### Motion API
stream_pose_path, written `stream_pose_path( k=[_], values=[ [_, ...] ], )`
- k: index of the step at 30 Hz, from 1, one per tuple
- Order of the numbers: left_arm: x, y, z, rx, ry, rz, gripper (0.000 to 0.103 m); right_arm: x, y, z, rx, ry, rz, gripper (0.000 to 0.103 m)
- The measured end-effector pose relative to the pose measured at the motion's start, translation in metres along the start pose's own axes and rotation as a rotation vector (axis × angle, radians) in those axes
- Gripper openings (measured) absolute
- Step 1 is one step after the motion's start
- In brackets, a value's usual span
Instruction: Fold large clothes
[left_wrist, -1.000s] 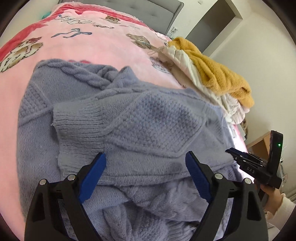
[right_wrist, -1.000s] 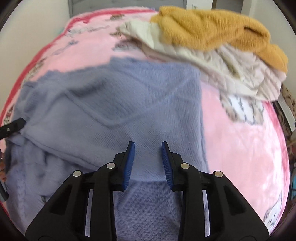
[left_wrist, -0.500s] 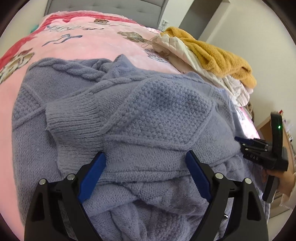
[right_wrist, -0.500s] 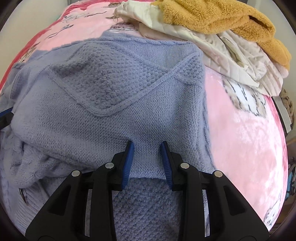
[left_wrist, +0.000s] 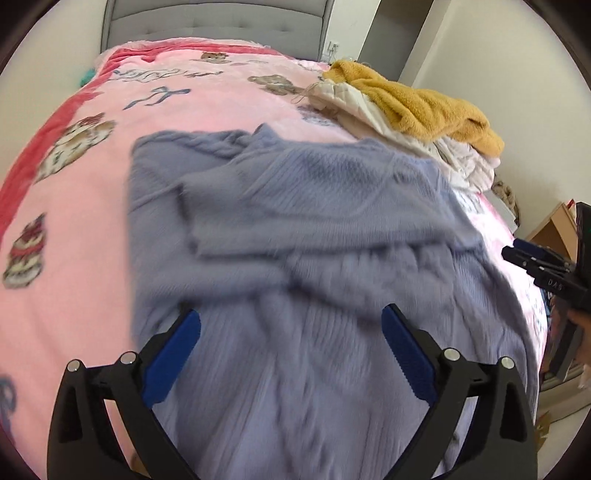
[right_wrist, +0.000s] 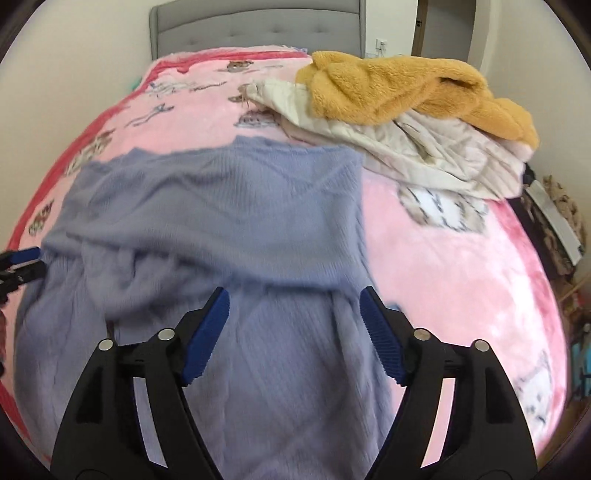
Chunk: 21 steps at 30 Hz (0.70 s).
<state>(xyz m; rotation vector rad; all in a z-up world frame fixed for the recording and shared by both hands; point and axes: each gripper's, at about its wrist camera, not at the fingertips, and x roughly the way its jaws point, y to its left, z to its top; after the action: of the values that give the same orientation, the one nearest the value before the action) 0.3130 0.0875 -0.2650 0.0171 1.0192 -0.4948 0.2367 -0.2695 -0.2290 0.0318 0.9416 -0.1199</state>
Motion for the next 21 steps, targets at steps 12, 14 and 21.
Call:
stream_pose_path(
  k=[12,14,21],
  values=[
    [-0.072,0.026,-0.095,-0.035,0.067,-0.009,0.097,-0.069,0.001,-0.101,0.063,0.116,-0.111,0.077],
    [-0.077,0.032,-0.109,-0.052,0.085,-0.013,0.097,-0.073,0.005,-0.116,0.042,0.14,-0.136,0.077],
    [-0.085,0.034,-0.169,-0.089,0.185,-0.036,0.097,-0.081,-0.004,-0.165,0.06,0.234,-0.178,0.077]
  ],
)
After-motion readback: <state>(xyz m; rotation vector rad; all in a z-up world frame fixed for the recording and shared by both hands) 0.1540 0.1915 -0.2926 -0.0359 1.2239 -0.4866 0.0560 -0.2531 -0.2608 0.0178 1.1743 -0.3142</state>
